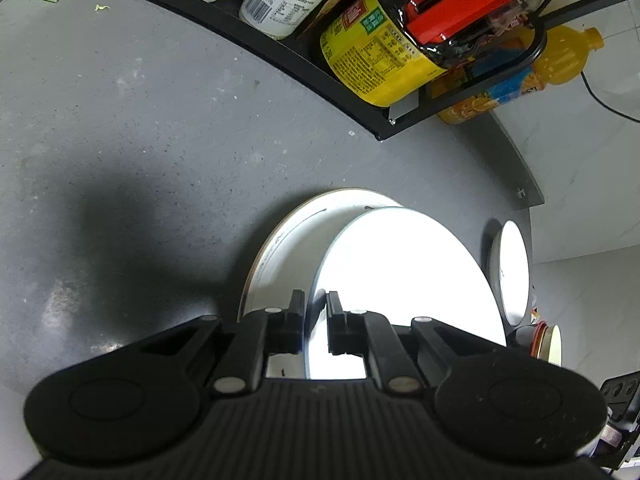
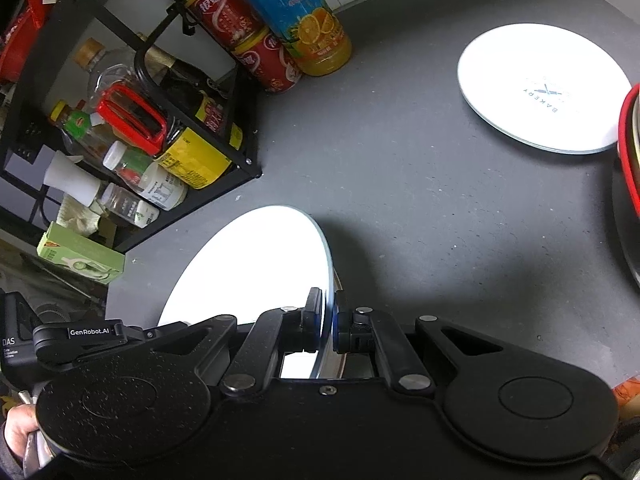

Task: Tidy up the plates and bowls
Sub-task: 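Lift the 'Sweet' plate with both grippers over the gold-rimmed plate, then lower the 'Sweet' plate onto the gold-rimmed plate and open both grippers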

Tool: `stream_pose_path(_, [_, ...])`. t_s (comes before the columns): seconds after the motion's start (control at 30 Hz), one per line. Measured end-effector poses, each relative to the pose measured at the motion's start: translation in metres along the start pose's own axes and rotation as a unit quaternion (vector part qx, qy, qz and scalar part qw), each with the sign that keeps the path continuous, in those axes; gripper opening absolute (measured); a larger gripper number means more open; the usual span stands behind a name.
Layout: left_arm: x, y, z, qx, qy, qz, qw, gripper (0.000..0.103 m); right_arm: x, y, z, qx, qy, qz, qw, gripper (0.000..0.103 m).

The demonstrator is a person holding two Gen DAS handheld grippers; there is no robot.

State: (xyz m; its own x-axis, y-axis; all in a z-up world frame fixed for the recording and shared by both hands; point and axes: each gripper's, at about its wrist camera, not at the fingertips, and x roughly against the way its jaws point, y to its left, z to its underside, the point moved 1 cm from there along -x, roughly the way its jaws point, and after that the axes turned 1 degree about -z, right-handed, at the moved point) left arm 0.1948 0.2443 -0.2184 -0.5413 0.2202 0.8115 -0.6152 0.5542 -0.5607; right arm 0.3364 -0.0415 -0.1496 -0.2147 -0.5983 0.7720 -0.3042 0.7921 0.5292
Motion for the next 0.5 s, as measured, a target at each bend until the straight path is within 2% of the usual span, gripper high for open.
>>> stream_pose_path(0.5, [-0.015,0.0,0.003,-0.015,0.006,-0.031,0.9994,0.011,-0.006,0.007,0.004,0.016,-0.001,0.02,1.0,0.005])
